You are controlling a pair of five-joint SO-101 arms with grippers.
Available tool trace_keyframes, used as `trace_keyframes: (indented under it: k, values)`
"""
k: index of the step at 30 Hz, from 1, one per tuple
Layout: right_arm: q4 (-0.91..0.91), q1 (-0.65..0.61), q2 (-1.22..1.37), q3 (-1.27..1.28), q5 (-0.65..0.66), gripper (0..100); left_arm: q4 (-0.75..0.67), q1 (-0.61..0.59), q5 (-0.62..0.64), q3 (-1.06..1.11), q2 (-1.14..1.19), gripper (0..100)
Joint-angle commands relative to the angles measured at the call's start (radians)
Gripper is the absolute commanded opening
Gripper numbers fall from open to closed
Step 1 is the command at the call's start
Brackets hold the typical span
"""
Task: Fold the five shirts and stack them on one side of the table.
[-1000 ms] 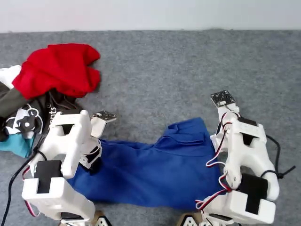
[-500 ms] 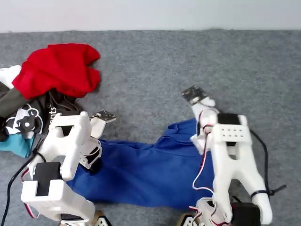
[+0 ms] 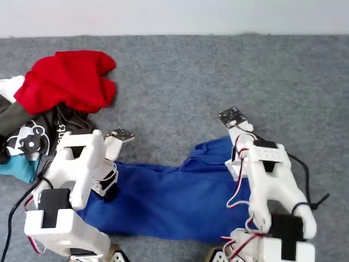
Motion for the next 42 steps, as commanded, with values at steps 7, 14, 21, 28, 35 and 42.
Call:
trace_keyframes:
  k: [7, 14, 21, 28, 35, 42]
  values:
    - [-0.053, 0.05, 0.081, -0.078, -0.005, 17.3, -0.041, 0.009, -0.009, 0.051, 0.009, 7]
    - [-0.033, 0.05, 0.07, -0.092, -0.003, 17.3, -0.041, 0.009, -0.009, 0.051, 0.009, 7]
    - [0.234, 0.045, -0.065, -0.203, -0.005, 17.3, -0.041, 0.009, -0.009, 0.051, 0.009, 7]
    - [0.271, 0.008, -0.193, -0.216, -0.008, 17.5, -0.041, 0.009, -0.009, 0.051, 0.009, 7]
    - [0.101, -0.131, -0.107, -0.218, -0.109, 17.4, -0.041, 0.009, -0.009, 0.051, 0.009, 7]
    - [-0.005, -0.208, 0.07, -0.244, -0.147, 17.3, -0.041, 0.009, -0.009, 0.051, 0.009, 7]
